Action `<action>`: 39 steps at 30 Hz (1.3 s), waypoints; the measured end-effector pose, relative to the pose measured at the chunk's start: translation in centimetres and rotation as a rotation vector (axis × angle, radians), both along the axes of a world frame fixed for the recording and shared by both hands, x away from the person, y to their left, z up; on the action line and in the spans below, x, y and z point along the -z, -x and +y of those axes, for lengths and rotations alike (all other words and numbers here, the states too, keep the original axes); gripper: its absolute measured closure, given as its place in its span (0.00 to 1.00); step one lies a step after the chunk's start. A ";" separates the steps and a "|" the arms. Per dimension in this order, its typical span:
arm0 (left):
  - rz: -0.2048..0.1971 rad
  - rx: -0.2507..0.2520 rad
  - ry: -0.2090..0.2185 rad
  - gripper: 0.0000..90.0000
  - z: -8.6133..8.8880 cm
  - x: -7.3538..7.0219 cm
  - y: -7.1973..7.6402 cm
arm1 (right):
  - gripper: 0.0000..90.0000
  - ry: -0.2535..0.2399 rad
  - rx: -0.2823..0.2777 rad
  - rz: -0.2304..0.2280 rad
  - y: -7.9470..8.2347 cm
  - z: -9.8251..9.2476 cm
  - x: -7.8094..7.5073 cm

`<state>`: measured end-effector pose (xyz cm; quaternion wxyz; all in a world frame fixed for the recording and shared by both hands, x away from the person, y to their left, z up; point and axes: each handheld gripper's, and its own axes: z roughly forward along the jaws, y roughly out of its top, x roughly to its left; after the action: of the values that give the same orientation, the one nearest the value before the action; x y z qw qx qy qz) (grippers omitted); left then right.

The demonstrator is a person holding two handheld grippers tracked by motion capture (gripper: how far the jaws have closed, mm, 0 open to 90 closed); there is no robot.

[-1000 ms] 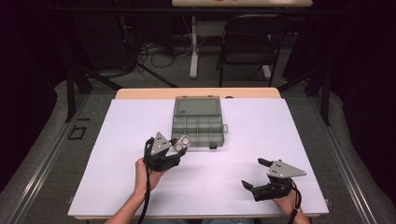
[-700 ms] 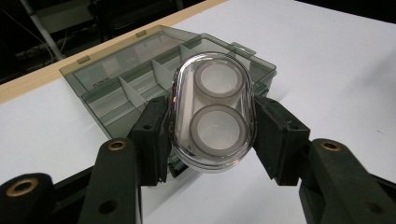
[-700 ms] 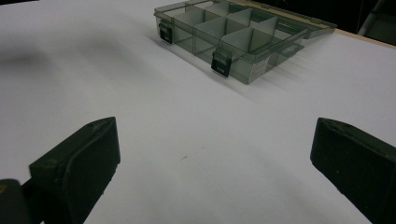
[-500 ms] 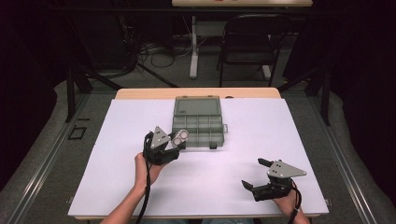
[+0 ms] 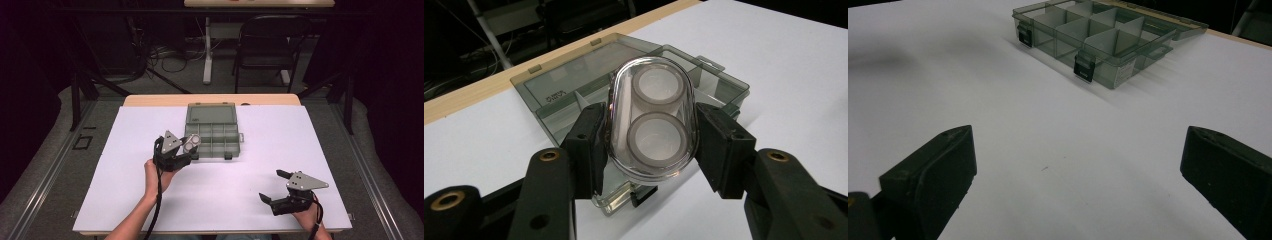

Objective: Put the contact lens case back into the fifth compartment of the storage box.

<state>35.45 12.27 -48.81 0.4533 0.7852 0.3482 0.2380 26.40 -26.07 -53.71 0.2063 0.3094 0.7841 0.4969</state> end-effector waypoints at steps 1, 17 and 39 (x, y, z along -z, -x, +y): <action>0.000 -0.002 -0.002 0.54 0.0 0.0 -0.1 | 0.01 0.000 0.000 0.000 0.0 0.0 0.0; 0.003 -0.060 0.000 0.54 0.0 0.3 -1.2 | 0.01 0.000 0.004 0.003 0.0 -0.1 0.0; 0.050 -0.138 -0.018 0.54 -0.2 1.7 -3.2 | 0.01 -0.001 0.006 0.006 -0.1 -0.1 0.0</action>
<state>38.68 12.02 -50.53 0.4198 0.7693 0.4104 0.2521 26.46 -26.21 -53.73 0.2053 0.3133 0.7835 0.4957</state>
